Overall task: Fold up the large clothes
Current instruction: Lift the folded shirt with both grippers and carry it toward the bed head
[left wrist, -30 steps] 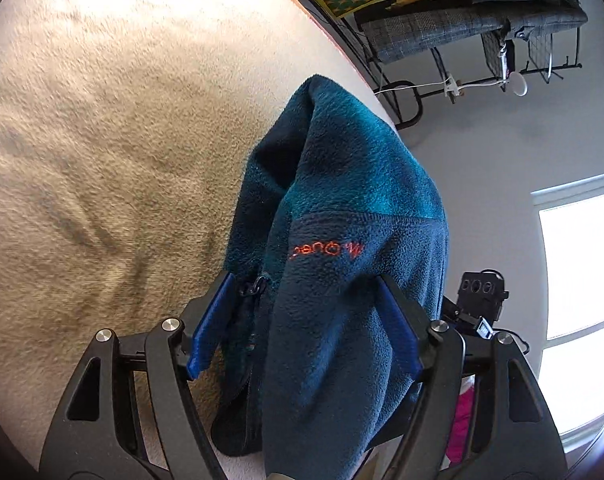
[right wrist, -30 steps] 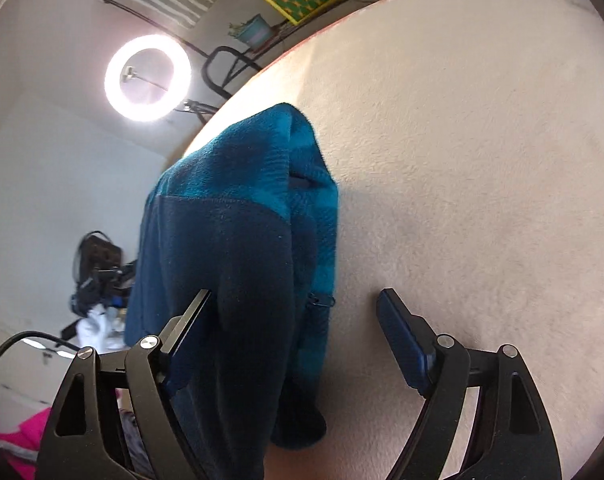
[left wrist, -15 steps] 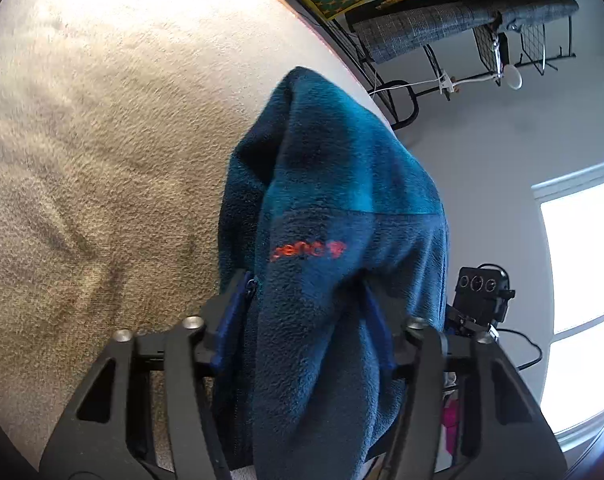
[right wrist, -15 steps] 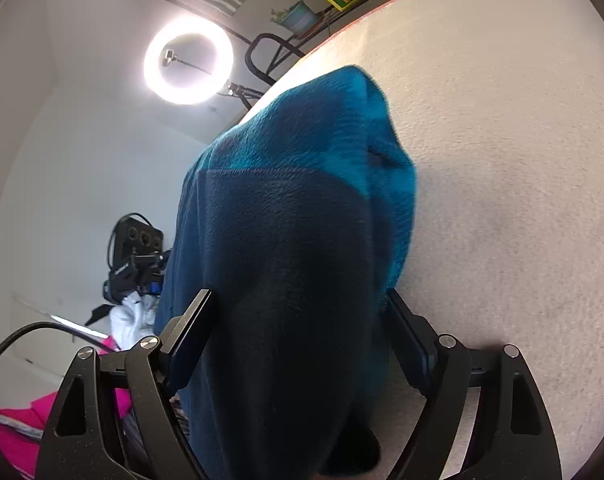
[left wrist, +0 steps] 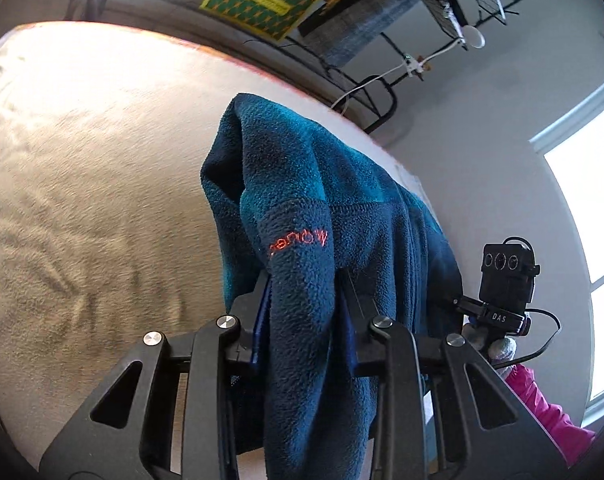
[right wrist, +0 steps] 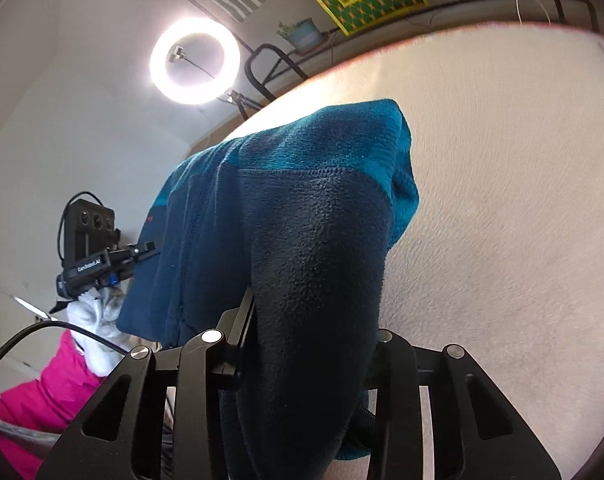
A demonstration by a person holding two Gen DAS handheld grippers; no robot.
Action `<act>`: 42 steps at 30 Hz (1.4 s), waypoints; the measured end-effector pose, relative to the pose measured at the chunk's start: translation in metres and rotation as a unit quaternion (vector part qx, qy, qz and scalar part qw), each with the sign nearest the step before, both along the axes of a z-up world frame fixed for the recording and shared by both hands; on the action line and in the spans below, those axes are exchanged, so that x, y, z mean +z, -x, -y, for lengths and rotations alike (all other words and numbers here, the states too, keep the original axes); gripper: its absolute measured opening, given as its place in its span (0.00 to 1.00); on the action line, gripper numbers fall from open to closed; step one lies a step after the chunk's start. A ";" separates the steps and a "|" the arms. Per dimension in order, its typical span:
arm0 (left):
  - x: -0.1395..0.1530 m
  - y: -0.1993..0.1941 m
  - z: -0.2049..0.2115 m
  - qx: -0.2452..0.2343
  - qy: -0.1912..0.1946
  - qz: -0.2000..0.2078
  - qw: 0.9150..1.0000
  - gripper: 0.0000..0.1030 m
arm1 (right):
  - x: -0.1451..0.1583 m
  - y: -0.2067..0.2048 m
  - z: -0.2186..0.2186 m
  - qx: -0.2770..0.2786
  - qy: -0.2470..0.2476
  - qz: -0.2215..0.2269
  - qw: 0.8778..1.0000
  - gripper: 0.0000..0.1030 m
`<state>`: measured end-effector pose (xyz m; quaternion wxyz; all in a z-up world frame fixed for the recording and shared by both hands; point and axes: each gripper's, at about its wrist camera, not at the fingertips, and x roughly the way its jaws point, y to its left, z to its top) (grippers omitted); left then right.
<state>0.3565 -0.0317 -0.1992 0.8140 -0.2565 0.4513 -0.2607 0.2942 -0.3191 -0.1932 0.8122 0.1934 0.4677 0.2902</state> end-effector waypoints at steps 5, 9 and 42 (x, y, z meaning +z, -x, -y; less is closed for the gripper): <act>0.017 -0.005 0.038 -0.024 0.002 0.017 1.000 0.27 | 0.029 0.009 0.026 -0.012 0.018 0.034 0.999 0.32; 0.024 -0.019 0.077 -0.046 0.002 0.026 0.999 0.27 | 0.046 0.011 0.053 -0.031 0.035 0.049 0.998 0.32; 0.012 -0.231 0.418 -0.118 -0.017 0.065 0.991 0.27 | 0.084 -0.100 0.297 -0.206 0.186 0.115 0.954 0.32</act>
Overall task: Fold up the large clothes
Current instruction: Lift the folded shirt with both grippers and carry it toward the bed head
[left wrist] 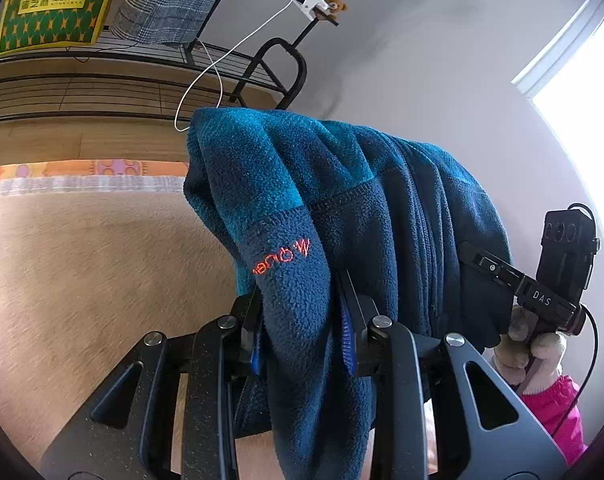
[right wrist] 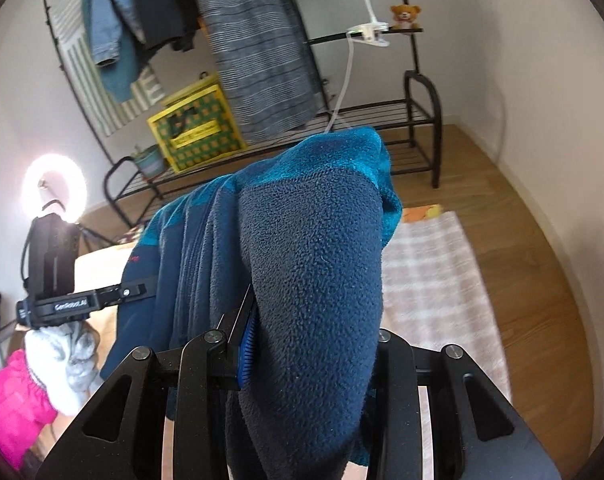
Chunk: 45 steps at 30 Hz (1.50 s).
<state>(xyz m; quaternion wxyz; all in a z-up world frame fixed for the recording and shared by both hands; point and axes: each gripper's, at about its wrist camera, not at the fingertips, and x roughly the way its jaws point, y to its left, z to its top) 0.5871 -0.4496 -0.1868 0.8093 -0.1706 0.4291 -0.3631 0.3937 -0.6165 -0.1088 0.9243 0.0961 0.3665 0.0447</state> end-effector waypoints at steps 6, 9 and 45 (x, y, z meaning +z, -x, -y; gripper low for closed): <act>-0.016 -0.011 0.027 0.010 -0.021 -0.004 1.000 0.27 | -0.018 -0.021 0.017 -0.025 0.013 -0.010 1.000 0.32; -0.026 -0.017 0.031 0.014 -0.030 -0.004 0.999 0.27 | -0.029 -0.029 0.024 -0.031 0.018 -0.017 0.999 0.32; 0.173 0.217 -0.037 0.027 -0.120 0.201 0.972 0.54 | 0.120 0.131 -0.035 -0.098 0.068 0.094 0.988 0.66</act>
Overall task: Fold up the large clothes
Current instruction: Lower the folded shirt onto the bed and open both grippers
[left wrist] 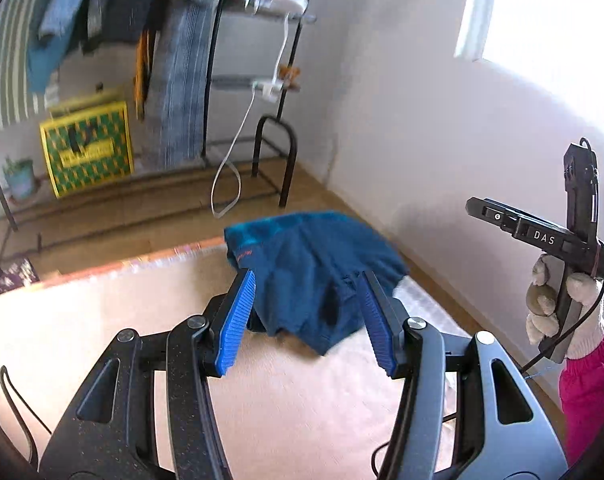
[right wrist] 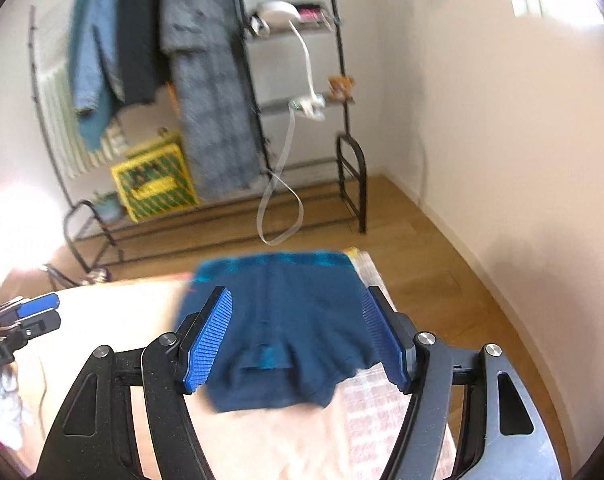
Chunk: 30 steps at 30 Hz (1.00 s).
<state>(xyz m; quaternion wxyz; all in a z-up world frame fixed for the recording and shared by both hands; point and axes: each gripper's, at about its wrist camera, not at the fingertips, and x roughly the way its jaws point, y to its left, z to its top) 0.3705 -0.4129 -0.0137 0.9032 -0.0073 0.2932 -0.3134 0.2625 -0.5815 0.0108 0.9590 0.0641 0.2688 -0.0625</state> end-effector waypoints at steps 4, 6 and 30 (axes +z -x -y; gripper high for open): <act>0.042 0.063 -0.021 -0.005 0.003 0.039 0.999 0.54 | 0.036 0.053 -0.032 0.018 0.006 0.028 0.999 0.66; 0.059 0.091 -0.030 -0.010 0.004 0.055 0.998 0.54 | 0.049 0.077 -0.046 0.027 0.010 0.037 0.999 0.66; 0.113 0.325 -0.143 -0.052 0.040 0.103 0.993 0.59 | 0.100 0.279 -0.171 -0.002 0.059 0.082 0.995 0.74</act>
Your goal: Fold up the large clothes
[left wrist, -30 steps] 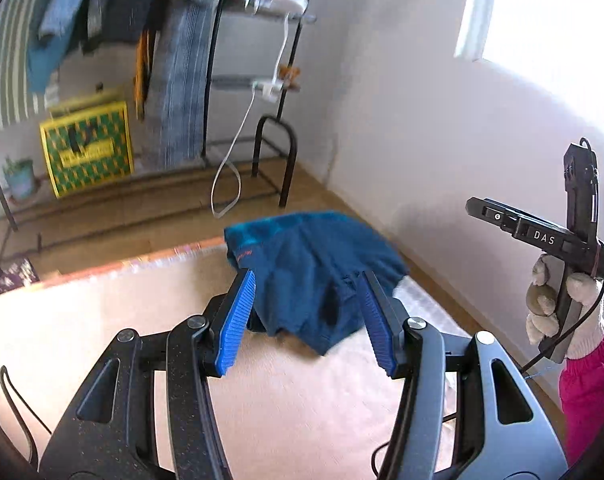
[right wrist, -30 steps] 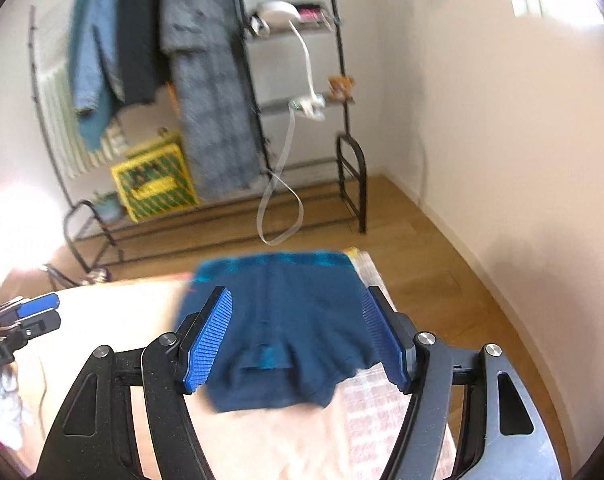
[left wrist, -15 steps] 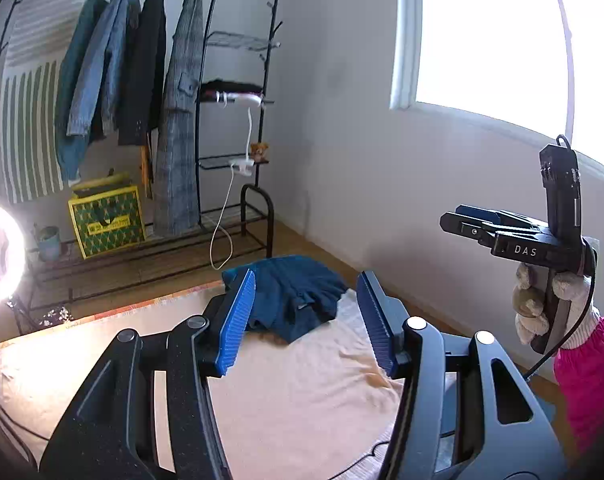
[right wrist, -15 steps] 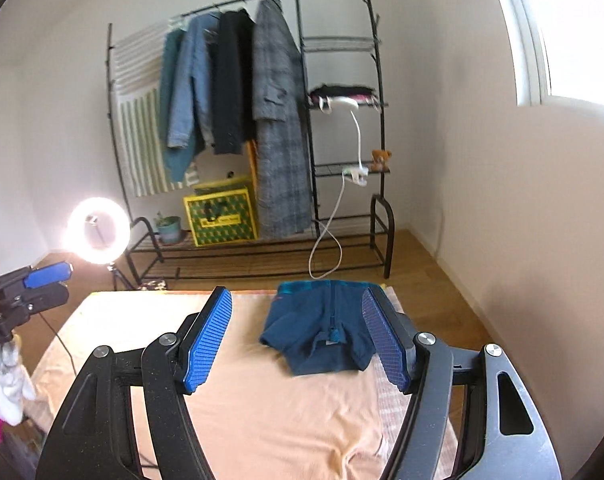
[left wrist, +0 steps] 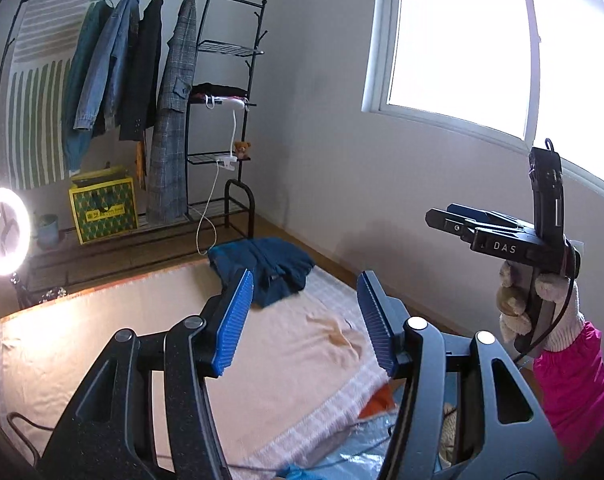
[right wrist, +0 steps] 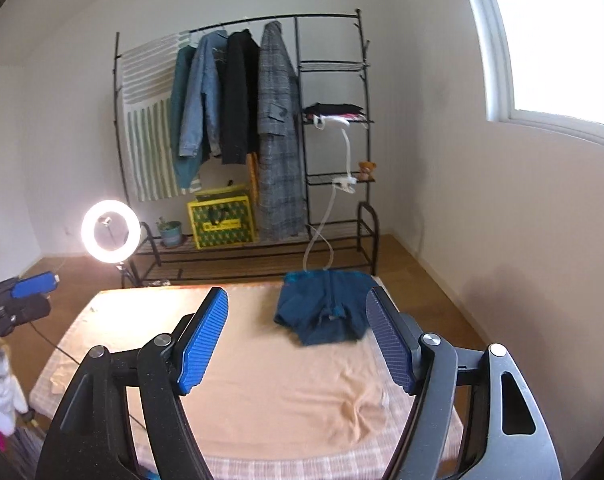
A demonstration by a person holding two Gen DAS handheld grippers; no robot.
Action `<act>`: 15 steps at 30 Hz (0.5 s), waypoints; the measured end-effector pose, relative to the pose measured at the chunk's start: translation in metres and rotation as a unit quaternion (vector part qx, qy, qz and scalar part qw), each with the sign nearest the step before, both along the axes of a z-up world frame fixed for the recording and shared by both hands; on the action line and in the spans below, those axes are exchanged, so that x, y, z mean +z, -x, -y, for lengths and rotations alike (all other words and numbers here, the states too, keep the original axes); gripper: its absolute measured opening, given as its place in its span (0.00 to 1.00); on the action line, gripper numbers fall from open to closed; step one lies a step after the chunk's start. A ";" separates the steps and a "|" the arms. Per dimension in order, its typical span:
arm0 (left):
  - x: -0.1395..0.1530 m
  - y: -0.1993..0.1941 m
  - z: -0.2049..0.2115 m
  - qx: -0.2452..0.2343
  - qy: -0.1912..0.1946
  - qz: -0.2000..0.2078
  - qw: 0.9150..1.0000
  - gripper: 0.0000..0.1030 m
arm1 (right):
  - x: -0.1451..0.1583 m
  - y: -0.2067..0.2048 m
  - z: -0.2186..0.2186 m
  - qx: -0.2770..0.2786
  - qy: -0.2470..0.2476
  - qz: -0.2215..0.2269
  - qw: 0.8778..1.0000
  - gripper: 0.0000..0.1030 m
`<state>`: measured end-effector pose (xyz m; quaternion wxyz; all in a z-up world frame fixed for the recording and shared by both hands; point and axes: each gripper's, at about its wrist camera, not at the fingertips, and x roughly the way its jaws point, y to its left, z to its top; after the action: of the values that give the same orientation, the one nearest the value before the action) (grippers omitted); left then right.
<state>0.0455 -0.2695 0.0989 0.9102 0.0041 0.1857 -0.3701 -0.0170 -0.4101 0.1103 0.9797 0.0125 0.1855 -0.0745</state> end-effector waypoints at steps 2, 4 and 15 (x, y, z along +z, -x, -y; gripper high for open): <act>-0.008 0.010 -0.007 0.001 0.003 -0.003 1.000 0.71 | -0.006 0.010 -0.011 -0.011 0.005 0.004 1.000 0.79; -0.015 0.017 -0.012 0.006 0.003 -0.003 1.000 0.72 | -0.010 0.018 -0.021 -0.020 0.008 0.004 1.000 0.79; -0.041 0.038 -0.037 0.053 -0.004 0.005 0.999 0.97 | -0.025 0.043 -0.061 -0.060 0.037 0.016 0.997 0.94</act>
<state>0.0073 -0.2326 0.0582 0.9294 0.0002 0.1823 -0.3210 -0.0602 -0.3491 0.0851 0.9762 -0.0114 0.1658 -0.1396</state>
